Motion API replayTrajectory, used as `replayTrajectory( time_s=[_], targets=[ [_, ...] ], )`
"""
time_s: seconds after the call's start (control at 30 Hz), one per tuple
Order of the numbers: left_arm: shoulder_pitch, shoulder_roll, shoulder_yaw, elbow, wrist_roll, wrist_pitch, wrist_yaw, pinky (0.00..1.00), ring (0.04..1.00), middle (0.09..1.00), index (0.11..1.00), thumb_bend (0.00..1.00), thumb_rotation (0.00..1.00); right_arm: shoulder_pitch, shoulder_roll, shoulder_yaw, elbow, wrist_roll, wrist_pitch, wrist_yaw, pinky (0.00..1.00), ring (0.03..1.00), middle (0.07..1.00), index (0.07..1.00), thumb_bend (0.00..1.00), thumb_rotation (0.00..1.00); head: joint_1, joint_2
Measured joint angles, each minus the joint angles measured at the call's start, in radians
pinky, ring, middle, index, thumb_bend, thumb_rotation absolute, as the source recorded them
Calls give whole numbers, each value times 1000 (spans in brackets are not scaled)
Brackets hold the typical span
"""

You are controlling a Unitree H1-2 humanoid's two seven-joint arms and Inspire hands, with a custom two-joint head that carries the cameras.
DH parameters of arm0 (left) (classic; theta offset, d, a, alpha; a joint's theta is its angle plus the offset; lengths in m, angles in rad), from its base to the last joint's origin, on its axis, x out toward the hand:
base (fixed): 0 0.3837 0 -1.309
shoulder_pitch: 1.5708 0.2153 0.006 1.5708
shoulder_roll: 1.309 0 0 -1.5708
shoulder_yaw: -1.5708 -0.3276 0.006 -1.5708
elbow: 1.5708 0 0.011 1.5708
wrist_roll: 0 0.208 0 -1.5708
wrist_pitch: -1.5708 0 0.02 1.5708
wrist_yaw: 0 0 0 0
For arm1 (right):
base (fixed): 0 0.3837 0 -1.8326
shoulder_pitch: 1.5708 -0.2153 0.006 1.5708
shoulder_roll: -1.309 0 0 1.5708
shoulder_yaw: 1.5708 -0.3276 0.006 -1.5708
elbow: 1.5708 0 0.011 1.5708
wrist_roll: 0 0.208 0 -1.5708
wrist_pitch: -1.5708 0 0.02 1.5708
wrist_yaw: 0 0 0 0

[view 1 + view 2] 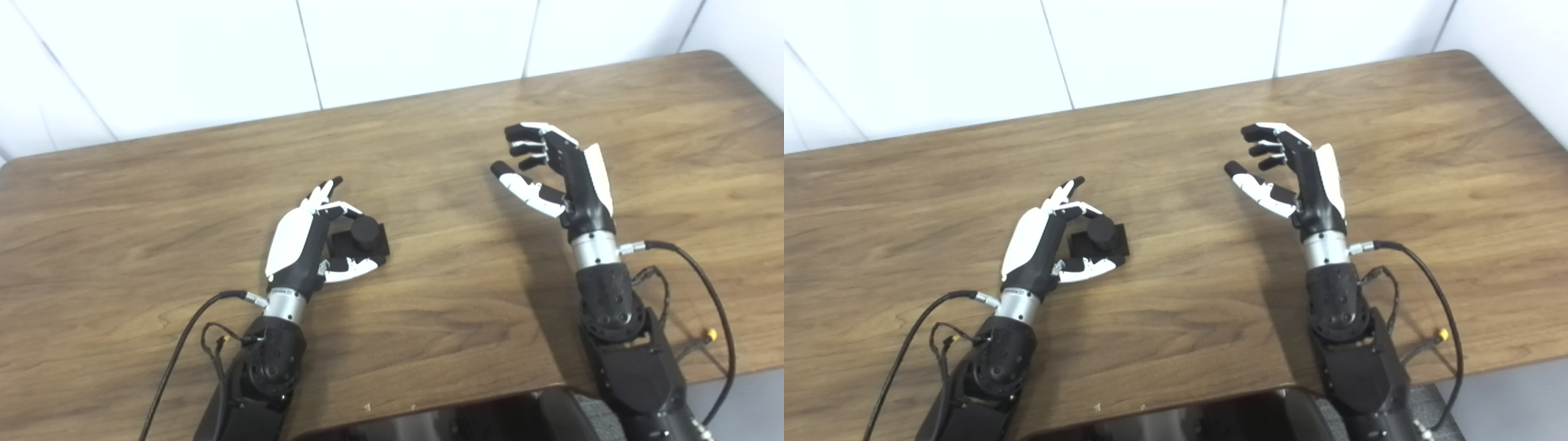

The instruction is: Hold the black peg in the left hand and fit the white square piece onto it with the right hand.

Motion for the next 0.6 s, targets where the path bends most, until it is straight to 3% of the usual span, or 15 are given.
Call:
replayTrajectory(
  time_s=[0.13, 0.23, 0.4, 0.6],
  targets=[
    [0, 1, 4, 0, 0, 1, -1, 1000, 1000, 991, 495, 520, 83, -89, -185, 34, -25, -80, 112, 160, 667, 793, 836, 789, 650, 332, -5, -6],
    [1, 2, 5, 0, -1, -1, -2, 1000, 1000, 987, 495, 519, 83, -161, -275, 54, -25, -119, 167, 240, 673, 829, 861, 795, 670, 328, -2, -11],
    [-1, -1, 8, 16, -2, -19, 0, 1000, 1000, 991, 495, 520, 82, -232, -297, 92, 1, -168, 184, 273, 695, 840, 858, 785, 690, 329, 3, -14],
    [-2, -2, 11, 20, -4, -24, 0, 1000, 1000, 994, 495, 520, 81, -283, -330, 128, 93, -215, 178, 290, 809, 895, 889, 783, 680, 348, 9, -15]
  ],
)
